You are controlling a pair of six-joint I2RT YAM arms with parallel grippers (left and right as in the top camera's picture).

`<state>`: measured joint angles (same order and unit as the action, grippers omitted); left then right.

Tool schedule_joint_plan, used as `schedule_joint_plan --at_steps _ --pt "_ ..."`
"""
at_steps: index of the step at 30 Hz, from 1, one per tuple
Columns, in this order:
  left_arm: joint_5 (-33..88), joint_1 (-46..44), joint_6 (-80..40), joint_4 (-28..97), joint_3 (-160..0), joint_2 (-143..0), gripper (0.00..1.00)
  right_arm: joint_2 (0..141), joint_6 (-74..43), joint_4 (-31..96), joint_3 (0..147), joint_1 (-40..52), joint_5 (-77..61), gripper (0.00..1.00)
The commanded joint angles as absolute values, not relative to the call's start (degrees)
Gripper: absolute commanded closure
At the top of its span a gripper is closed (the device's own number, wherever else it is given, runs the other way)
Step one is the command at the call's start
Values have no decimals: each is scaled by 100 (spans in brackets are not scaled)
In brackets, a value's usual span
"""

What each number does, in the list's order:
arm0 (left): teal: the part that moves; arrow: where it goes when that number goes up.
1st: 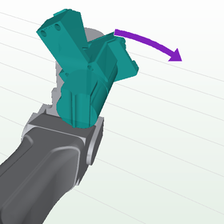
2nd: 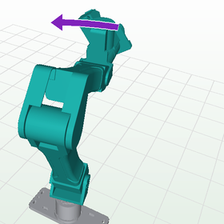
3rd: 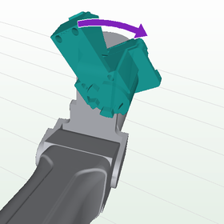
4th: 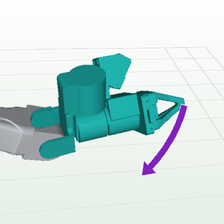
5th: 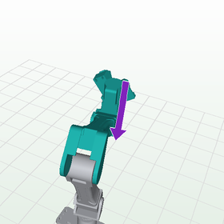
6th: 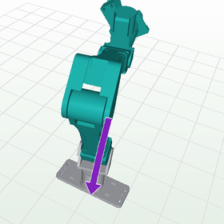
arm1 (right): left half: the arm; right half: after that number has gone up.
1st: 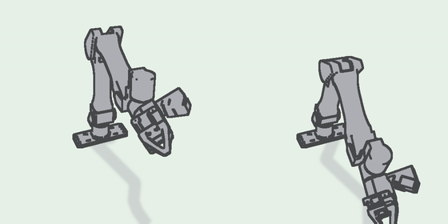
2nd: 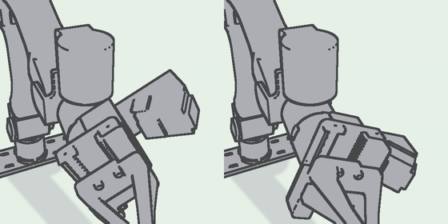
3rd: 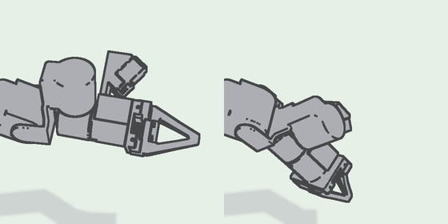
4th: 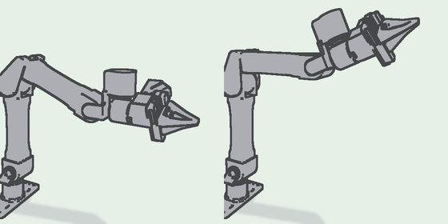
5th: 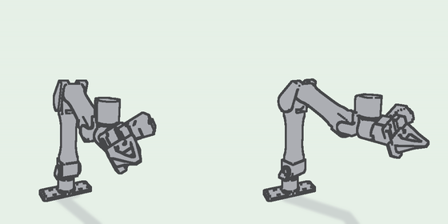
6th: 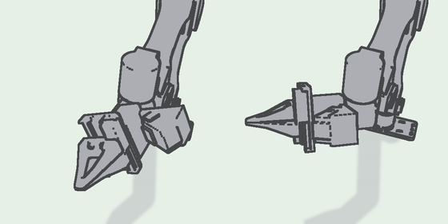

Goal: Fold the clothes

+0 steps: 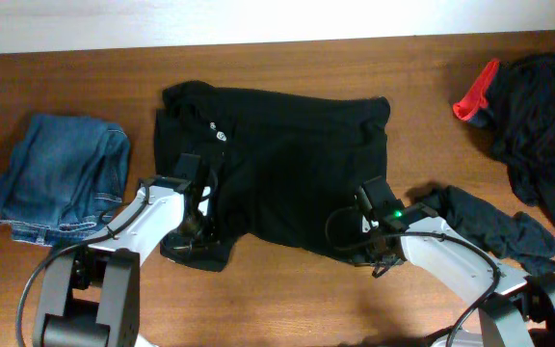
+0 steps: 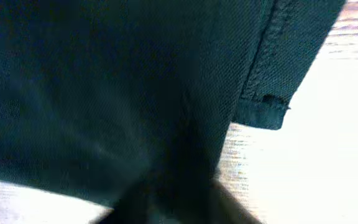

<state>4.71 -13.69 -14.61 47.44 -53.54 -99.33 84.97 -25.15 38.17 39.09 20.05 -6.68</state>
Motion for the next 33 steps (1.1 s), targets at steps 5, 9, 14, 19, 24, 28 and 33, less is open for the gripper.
schedule_joint_plan --at_steps 5,9,14,19,24,28,33 --pt "716 -1417 -1608 5319 -5135 -10123 99 8340 -3363 5498 4491 1411 814 96" --pt "878 -1326 -1737 5690 -5135 -9734 100 8197 -3546 6182 4818 607 969 96" --pt "1026 -1107 -1734 6342 -5135 -9111 100 8178 -3476 6322 4823 -119 976 96" --pt "1026 -1020 -1734 6934 -5135 -8617 99 8178 -3328 6372 4823 -266 976 96" --pt "1098 -1022 -1804 6991 -5135 -8259 100 8178 -3284 6504 4823 -266 974 96" --pt "1116 -1022 -1660 6090 -5135 -8143 97 8156 -3052 6139 4836 -266 945 59" --pt "1122 -1022 -1645 4751 -5153 -8145 75 7968 -2823 6036 5212 -266 945 30"
